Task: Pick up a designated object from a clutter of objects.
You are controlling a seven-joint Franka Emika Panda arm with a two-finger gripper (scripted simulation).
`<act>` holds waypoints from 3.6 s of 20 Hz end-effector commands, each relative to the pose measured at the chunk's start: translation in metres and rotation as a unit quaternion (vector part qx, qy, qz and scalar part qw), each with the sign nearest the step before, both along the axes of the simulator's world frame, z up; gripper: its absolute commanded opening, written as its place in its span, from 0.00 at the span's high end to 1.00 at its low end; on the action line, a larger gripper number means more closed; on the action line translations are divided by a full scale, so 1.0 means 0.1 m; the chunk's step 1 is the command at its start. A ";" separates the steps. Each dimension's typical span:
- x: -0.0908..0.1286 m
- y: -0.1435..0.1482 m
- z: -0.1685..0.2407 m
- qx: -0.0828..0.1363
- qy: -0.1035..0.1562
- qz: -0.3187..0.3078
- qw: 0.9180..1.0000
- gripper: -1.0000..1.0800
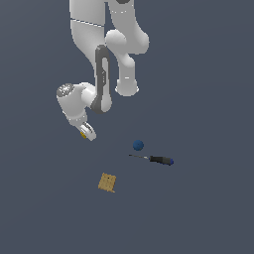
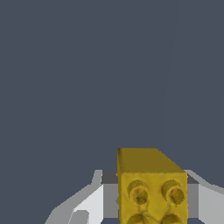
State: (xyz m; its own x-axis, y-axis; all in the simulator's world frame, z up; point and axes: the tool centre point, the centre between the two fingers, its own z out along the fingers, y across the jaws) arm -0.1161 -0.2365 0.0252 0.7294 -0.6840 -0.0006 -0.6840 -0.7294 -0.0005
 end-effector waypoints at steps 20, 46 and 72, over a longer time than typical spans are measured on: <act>0.28 0.43 0.57 0.000 0.000 -0.001 1.000 1.00; 1.42 2.11 2.87 -0.002 0.000 -0.001 1.000 1.00; 2.10 2.98 4.05 -0.001 0.000 0.000 1.000 1.00</act>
